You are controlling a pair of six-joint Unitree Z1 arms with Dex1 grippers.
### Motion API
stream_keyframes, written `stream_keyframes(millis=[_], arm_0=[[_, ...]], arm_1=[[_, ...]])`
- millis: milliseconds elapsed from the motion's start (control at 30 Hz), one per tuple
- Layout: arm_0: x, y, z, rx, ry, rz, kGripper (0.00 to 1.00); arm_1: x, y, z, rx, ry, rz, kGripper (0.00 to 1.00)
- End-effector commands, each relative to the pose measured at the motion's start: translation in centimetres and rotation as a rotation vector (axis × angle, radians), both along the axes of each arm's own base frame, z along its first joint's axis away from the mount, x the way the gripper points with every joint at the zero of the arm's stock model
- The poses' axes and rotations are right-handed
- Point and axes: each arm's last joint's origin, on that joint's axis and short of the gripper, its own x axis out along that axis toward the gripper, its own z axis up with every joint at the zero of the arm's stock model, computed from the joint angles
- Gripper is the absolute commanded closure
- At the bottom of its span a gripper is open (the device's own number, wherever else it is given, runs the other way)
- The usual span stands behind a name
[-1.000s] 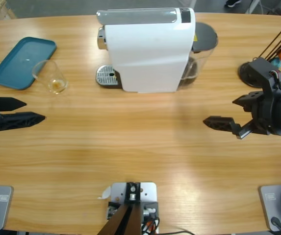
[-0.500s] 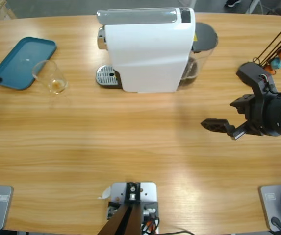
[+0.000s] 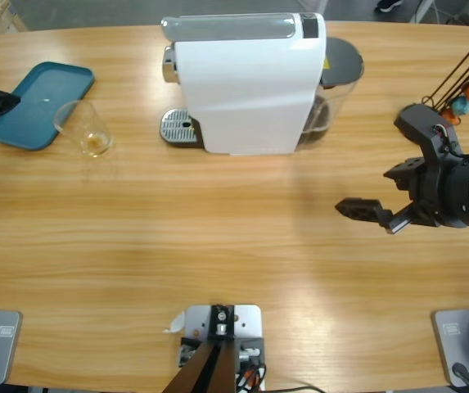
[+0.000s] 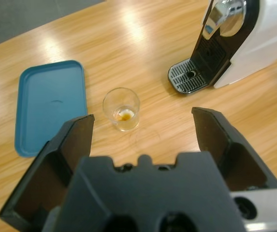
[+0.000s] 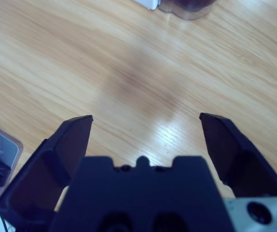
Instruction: Pour coffee
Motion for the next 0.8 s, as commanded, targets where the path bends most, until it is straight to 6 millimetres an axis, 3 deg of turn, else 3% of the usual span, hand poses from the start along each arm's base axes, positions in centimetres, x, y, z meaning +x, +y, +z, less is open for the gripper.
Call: stream_keyframes(millis=[33, 200, 500, 800], arm_0=[[2.2, -3.0, 0.9, -0.239, 0.025, -0.101, 0.130], [5.0, -5.1, 0.0, -0.457, 0.147, -0.137, 0.133], [11.3, -2.6, -1.4, -0.843, 0.384, -0.066, 0.135], [13.6, -3.8, -3.6, -0.936, 0.547, -0.140, 0.142]], arm_1=[[-0.1, 0.1, -0.7, -0.022, 0.010, 0.007, 0.018], [-0.1, 0.1, -0.8, -0.025, 0.010, 0.006, 0.018], [-0.1, 0.2, -0.8, -0.028, 0.010, 0.004, 0.018], [-0.1, 0.1, -0.8, -0.028, 0.010, 0.004, 0.018]])
